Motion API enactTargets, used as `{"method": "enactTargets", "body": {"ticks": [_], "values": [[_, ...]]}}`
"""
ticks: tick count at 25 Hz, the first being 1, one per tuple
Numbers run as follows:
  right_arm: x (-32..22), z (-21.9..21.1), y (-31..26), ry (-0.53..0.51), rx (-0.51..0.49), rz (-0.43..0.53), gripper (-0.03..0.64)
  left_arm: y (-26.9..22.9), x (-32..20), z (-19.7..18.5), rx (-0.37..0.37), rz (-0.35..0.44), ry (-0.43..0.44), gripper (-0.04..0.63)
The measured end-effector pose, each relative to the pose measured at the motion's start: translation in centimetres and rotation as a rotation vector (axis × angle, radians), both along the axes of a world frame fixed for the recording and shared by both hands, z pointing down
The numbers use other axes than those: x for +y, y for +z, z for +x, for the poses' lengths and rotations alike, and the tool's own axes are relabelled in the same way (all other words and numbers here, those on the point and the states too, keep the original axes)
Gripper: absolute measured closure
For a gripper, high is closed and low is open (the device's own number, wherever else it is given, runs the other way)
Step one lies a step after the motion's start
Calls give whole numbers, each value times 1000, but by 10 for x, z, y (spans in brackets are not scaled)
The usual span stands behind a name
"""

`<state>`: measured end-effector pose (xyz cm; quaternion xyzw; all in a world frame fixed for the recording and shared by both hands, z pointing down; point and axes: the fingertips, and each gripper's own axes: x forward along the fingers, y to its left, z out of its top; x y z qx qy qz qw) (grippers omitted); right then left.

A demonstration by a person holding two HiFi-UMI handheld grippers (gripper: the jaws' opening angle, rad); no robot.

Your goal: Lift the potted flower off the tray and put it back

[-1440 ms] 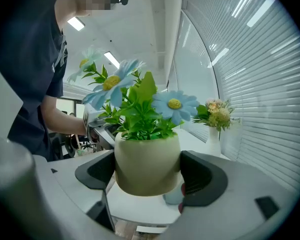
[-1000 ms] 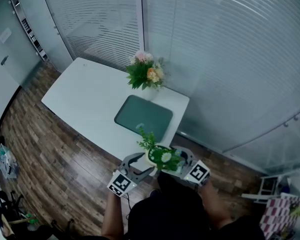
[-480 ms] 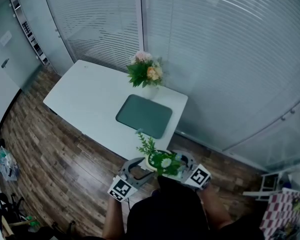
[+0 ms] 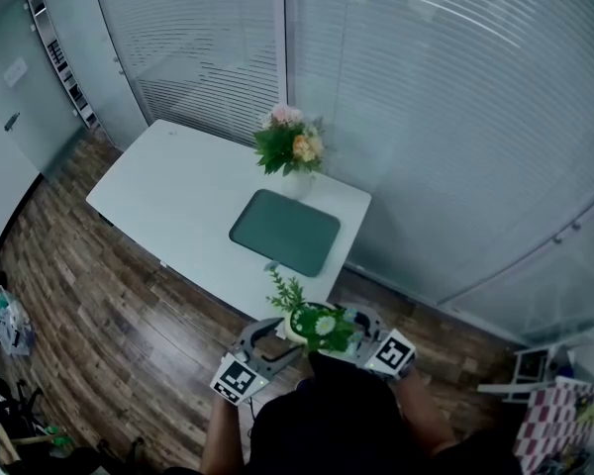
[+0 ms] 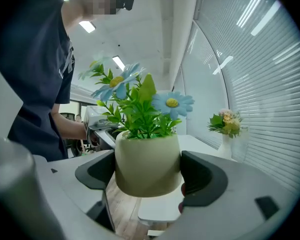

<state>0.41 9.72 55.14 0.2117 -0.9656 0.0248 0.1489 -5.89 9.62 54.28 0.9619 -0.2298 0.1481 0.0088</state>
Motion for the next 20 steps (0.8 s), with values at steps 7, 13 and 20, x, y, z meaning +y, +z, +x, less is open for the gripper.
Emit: {"method": "enactTargets", "body": {"ticks": [7,13,20], "values": [[-6,2,-9,-11,12,9,213,-5,-6,3,3,19,-5,311],[-12,4,-5,-18,24,13,213,-1,-12,4,2,8,-6,311],[-31,5,-8,-18,28,1,213,-3,-30,8,12,-19,-22,311]]}}
